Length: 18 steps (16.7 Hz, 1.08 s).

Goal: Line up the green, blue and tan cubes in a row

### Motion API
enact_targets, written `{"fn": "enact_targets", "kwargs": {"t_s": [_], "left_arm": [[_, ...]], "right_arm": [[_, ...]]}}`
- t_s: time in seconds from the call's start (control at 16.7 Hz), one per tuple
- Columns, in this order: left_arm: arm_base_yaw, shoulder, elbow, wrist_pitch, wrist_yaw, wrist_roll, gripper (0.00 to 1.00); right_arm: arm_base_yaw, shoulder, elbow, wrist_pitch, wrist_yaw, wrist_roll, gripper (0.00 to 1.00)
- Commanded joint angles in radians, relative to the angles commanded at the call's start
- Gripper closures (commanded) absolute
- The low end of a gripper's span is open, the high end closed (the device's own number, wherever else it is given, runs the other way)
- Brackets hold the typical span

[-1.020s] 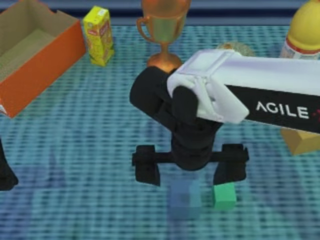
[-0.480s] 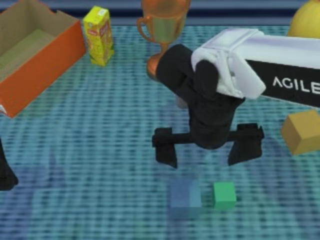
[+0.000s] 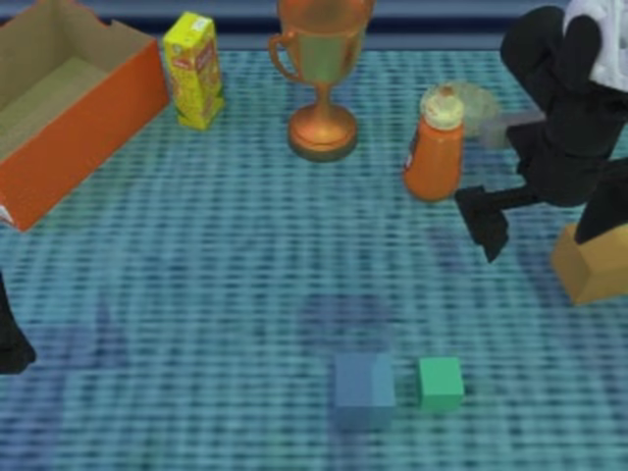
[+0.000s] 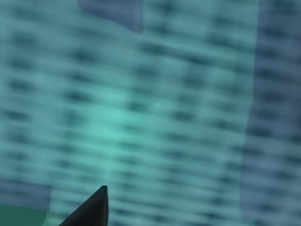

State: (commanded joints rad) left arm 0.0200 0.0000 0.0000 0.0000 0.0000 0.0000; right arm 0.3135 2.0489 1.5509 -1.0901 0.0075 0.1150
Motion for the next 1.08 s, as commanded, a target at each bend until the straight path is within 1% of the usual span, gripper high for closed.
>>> {"fn": "enact_targets", "kwargs": {"t_s": [0.18, 0.36, 0.78, 0.9, 1.08], "left_arm": [[0.0, 0.0, 0.0, 0.0, 0.0, 0.0, 0.0], [0.0, 0.0, 0.0, 0.0, 0.0, 0.0, 0.0], [0.0, 0.0, 0.0, 0.0, 0.0, 0.0, 0.0], [0.0, 0.0, 0.0, 0.0, 0.0, 0.0, 0.0], [0.0, 0.0, 0.0, 0.0, 0.0, 0.0, 0.0]], "right_arm": [[-0.138, 0.004, 0.01, -0.001, -0.003, -0.173, 0.0], [-0.21, 0.001, 0.016, 0.002, -0.006, -0.251, 0.0], [-0.212, 0.007, 0.002, 0.019, -0.005, -0.254, 0.0], [-0.212, 0.031, -0.03, 0.075, -0.006, -0.253, 0.0], [-0.213, 0.084, -0.098, 0.206, -0.005, -0.253, 0.0]]}}
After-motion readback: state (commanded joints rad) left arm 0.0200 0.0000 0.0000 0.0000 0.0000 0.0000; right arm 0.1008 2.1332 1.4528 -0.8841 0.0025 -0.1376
